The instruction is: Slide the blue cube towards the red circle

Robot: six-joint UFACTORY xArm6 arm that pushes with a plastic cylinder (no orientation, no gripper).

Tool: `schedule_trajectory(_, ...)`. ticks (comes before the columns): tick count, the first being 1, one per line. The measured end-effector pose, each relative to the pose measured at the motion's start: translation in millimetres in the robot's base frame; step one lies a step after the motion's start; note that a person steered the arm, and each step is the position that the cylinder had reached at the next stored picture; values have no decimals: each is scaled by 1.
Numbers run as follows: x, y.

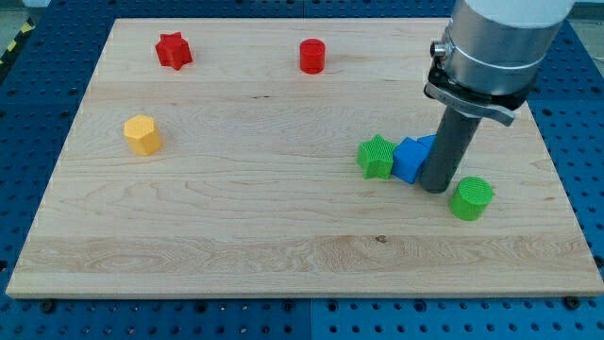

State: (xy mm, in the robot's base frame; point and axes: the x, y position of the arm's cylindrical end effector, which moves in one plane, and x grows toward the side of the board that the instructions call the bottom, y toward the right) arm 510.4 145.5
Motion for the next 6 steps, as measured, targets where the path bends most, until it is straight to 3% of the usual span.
schedule_trajectory(1,17,-13)
schedule_trajectory(4,-68,-16)
schedule_trajectory(6,-56,-28)
